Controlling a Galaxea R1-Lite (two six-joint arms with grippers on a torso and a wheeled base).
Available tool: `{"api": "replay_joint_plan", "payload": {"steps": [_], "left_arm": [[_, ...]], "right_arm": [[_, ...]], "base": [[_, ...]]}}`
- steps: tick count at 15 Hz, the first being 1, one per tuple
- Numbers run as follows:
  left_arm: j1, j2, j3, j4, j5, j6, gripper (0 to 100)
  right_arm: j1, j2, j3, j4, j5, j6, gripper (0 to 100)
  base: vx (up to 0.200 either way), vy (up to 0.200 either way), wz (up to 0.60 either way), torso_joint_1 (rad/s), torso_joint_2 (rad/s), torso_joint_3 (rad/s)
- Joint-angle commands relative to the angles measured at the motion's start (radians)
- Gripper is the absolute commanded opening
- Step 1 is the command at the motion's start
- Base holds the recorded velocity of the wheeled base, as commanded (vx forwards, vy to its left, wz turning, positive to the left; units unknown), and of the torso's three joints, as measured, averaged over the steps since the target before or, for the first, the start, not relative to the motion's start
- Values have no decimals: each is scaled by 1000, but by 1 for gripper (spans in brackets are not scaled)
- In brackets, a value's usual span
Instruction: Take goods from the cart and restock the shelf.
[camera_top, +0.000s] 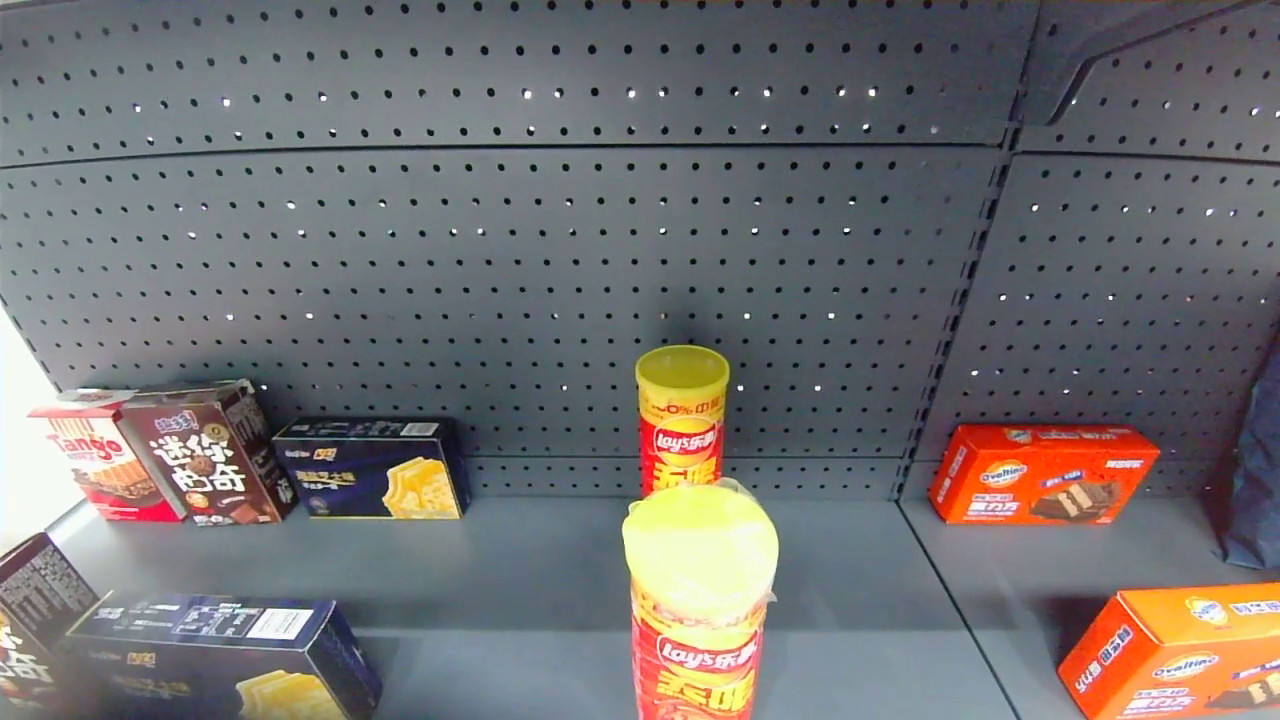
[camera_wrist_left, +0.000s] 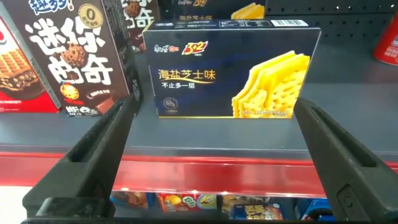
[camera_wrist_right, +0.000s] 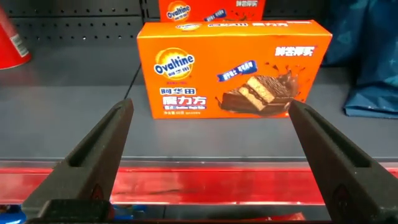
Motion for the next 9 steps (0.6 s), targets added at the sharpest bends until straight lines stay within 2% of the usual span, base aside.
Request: {"api": "replay_joint_plan", "payload": {"steps": [1,7,8,9], "left_arm": [[1,0,0,1,0,-1,100],[0,0,0,1,-3,3,100],[0,0,0,0,-3,4,100],[0,0,0,1,-3,3,100]], "right_arm": [[0,1,0,0,0,0,100],[0,1,0,0,0,0,100],[0,1,0,0,0,0,100],[0,1,0,0,0,0,100]], "base": [[0,200,0,-2,2,2],[0,0,0,0,0,0],[-200,0,0,2,-2,2],[0,0,0,0,0,0]]}}
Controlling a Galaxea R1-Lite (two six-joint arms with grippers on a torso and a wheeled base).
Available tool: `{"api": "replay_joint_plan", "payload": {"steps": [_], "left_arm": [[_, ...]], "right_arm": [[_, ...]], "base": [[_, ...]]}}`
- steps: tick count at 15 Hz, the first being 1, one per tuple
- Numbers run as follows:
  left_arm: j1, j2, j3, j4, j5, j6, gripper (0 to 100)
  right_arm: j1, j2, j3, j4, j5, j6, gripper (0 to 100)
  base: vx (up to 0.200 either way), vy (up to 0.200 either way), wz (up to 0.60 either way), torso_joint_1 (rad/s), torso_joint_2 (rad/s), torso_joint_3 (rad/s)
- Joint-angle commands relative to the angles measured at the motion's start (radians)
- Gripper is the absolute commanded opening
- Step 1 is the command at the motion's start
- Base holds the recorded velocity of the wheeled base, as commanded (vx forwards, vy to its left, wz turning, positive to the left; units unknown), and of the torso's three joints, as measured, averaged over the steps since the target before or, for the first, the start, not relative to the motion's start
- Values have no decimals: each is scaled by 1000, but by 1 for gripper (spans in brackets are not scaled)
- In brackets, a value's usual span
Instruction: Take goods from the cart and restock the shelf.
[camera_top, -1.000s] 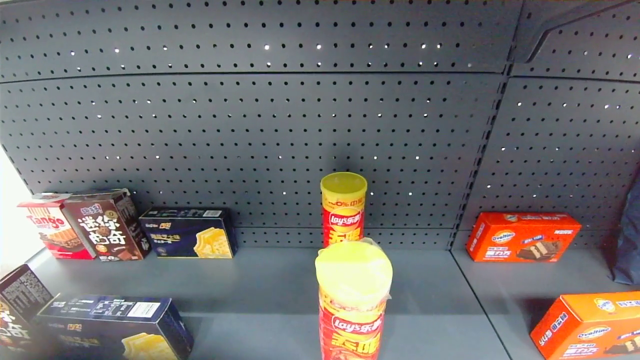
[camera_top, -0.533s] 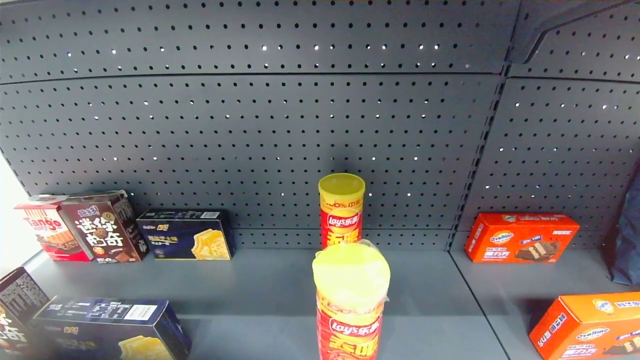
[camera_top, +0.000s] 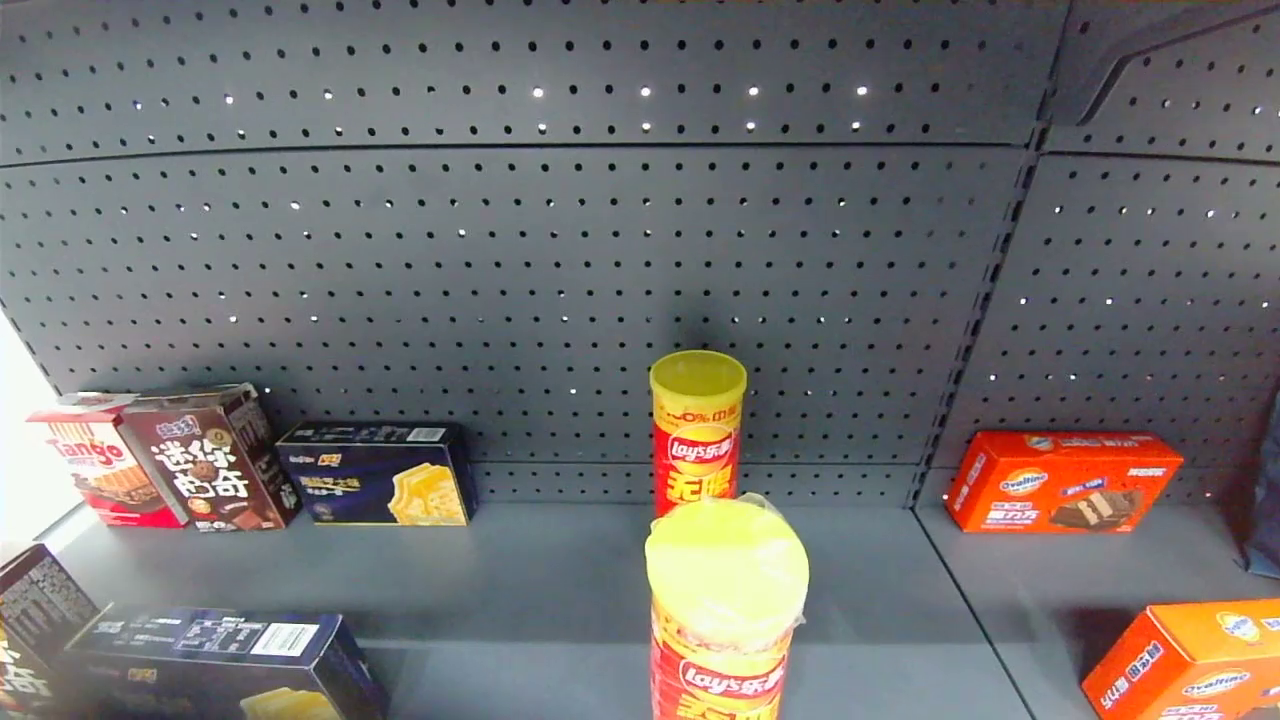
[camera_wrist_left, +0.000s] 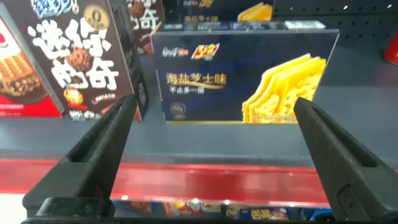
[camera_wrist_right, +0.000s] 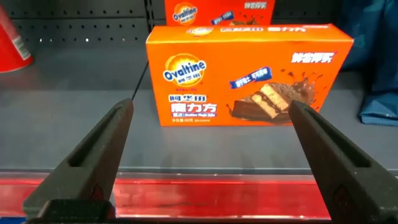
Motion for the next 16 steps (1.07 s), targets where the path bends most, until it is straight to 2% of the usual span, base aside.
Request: {"api": "replay_joint_plan", "payload": {"steps": [1,13,14,16], "left_arm": [[0,0,0,0,1,0,100],[0,0,0,0,1,-2,100],[0,0,0,0,2,-2,100],[0,0,0,-2,2,-4,100]], "right_arm": [[0,1,0,0,0,0,100],[0,1,0,0,0,0,100],[0,1,0,0,0,0,100],[0,1,0,0,0,0,100]], "base": [[0,0,0,0,0,0],[0,0,0,0,0,0],[-200,0,0,-2,2,2],[0,0,0,0,0,0]]}}
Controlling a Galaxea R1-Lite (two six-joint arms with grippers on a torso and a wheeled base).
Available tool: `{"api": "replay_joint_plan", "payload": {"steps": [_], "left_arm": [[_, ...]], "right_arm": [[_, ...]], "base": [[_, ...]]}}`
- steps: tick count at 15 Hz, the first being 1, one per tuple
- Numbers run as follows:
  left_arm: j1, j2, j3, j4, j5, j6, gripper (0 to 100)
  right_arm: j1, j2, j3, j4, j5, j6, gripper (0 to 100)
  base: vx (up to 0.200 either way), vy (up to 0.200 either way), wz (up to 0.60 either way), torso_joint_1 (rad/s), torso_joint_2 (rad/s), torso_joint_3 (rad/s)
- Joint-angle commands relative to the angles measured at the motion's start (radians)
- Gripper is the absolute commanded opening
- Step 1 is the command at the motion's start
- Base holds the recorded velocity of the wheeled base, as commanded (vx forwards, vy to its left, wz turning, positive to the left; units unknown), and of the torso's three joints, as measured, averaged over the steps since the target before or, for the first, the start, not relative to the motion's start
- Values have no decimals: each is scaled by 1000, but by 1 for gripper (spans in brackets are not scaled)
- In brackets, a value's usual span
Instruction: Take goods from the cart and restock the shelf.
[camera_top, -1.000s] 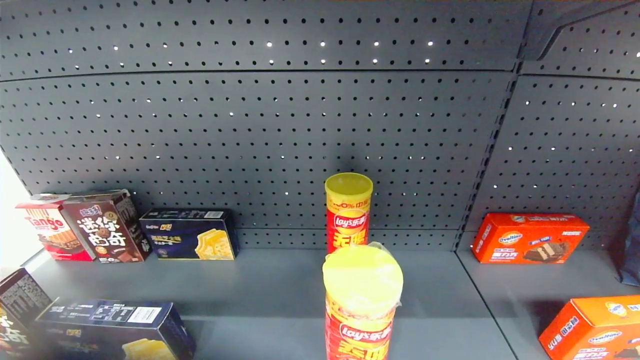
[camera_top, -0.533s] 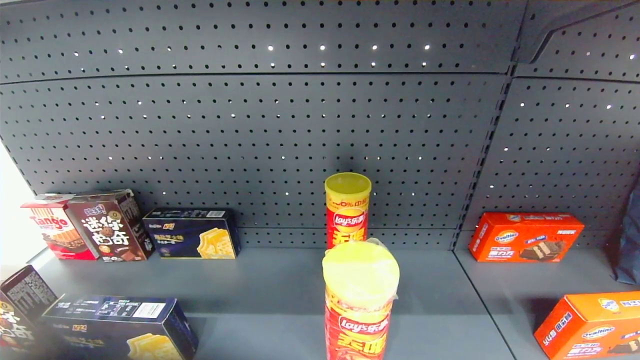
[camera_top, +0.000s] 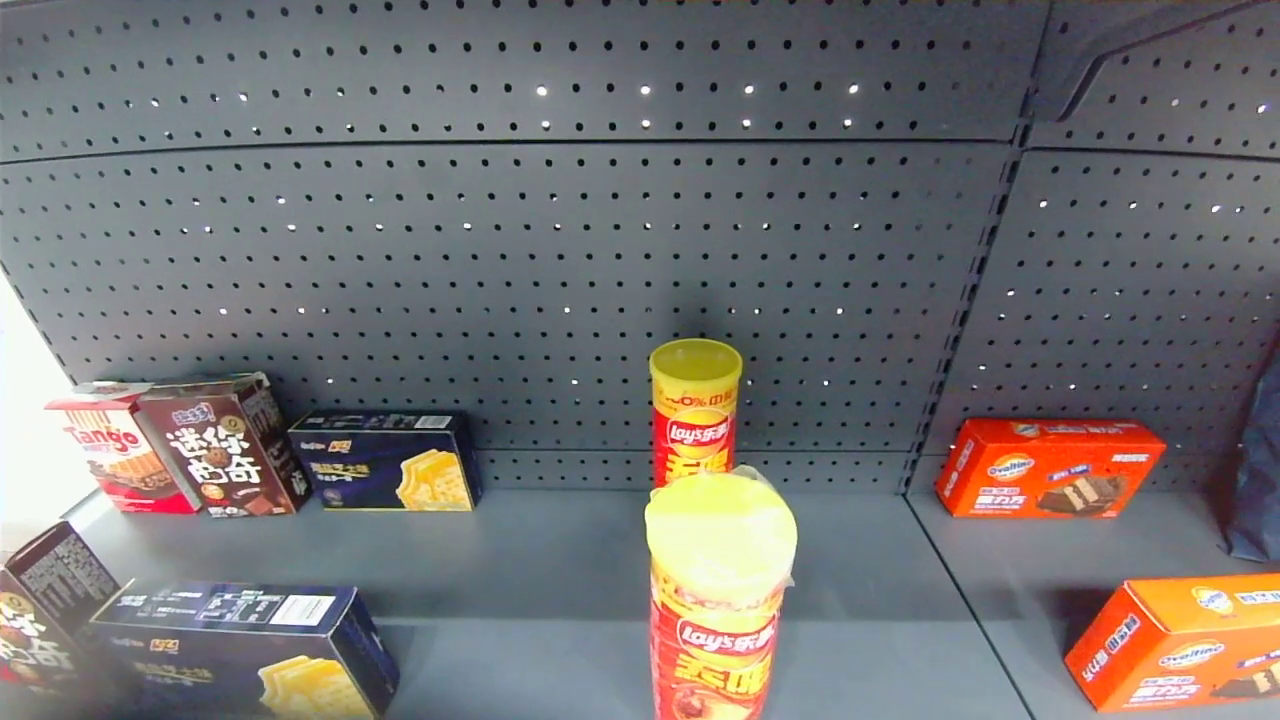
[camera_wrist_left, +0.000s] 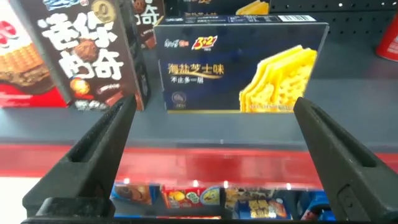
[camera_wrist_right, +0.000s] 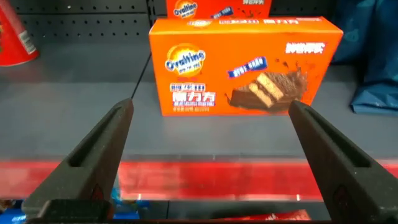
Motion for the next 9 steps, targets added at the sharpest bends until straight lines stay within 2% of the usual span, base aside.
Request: {"api": "replay_joint_plan", "payload": {"steps": [1,9], "left_arm": [[0,0,0,0,-1,-1,100],[0,0,0,0,1,-1,100]], "right_arm": [[0,1,0,-1,0,0,100],[0,1,0,-1,0,0,100]], "base": [[0,0,0,0,0,0],[0,0,0,0,0,0]]}}
